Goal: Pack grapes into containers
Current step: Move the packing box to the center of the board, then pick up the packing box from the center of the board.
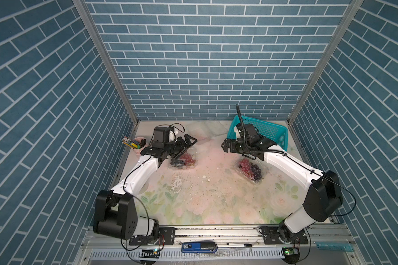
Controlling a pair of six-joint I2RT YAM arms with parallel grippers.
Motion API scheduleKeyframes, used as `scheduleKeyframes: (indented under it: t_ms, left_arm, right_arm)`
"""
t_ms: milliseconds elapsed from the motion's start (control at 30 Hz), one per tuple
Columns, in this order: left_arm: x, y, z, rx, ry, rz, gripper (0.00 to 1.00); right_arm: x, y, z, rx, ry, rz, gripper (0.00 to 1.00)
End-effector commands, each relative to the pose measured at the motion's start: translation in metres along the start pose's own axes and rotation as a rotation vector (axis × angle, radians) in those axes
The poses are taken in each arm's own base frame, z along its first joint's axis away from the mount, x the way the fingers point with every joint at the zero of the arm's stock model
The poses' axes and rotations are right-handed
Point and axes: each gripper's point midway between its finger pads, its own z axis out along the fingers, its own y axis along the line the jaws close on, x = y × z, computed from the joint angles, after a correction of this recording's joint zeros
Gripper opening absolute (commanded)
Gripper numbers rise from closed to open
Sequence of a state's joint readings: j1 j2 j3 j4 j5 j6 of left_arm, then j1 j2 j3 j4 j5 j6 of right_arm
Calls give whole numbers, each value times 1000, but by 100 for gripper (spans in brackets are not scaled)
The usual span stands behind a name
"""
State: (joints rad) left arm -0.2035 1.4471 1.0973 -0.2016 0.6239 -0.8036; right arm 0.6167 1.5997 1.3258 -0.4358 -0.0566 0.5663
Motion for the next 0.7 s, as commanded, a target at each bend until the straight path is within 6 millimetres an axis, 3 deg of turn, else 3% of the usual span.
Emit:
scheduleKeyframes:
  t_ms: [0,133,233,400,667]
  left_arm:
    - [-26,-11,21,0,-14,35,100]
    - [-43,-15,64,-62,79,91,97]
    - [-38,1,86,-243,210,195,93]
    - [-44,9,88,-496,273,457,91]
    - [-31,24,126,-638,360,724,88]
  right_arm:
    - [0,3,9,2,21,-32,99]
    - [-5,-4,17,25,-2,1,99]
    - [-3,-7,19,23,15,7,99]
    - [-6,-26,2,21,-41,51,98]
    - [-9,-55,-28,24,-107,110,98]
